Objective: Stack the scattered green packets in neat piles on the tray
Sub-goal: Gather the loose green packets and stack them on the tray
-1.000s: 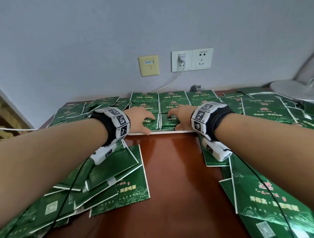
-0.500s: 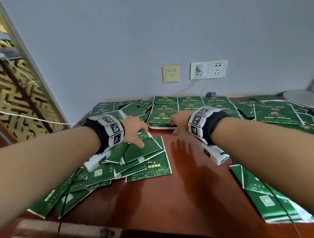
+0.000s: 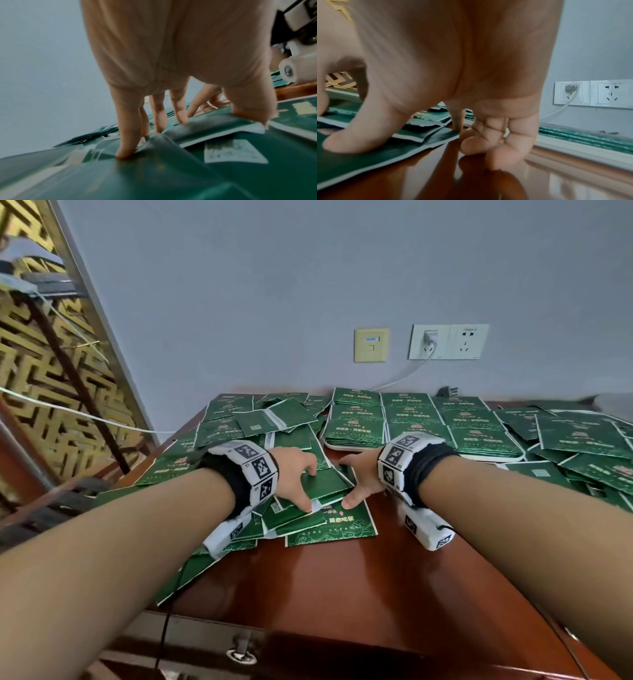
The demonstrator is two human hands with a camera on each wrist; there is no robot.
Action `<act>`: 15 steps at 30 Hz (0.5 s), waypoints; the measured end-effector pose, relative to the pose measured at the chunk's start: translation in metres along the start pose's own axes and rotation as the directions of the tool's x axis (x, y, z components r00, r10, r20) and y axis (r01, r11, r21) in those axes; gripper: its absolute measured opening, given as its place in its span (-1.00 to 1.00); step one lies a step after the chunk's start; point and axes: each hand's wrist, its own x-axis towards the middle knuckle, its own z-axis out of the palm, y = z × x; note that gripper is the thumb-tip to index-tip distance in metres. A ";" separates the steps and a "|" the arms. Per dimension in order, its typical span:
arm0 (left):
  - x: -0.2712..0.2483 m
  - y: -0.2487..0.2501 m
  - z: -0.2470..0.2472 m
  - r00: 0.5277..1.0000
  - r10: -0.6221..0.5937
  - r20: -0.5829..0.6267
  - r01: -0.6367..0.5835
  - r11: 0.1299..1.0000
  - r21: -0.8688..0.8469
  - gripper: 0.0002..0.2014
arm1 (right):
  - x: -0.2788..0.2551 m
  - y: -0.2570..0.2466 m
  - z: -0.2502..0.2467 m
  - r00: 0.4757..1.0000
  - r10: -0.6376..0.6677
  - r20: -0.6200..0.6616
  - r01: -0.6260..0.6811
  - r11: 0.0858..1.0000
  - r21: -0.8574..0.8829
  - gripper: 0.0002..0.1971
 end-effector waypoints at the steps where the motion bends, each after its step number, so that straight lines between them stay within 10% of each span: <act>1: 0.001 0.000 0.001 1.000 0.000 -0.006 0.000 1.000 -0.003 -0.34 | -0.001 0.001 0.000 1.000 -0.006 -0.002 0.006 1.000 0.027 0.02; 15: 0.009 0.000 0.002 0.999 -0.046 -0.005 0.046 0.998 -0.048 -0.41 | -0.005 0.001 0.002 1.000 -0.016 -0.021 0.019 0.991 0.130 -0.11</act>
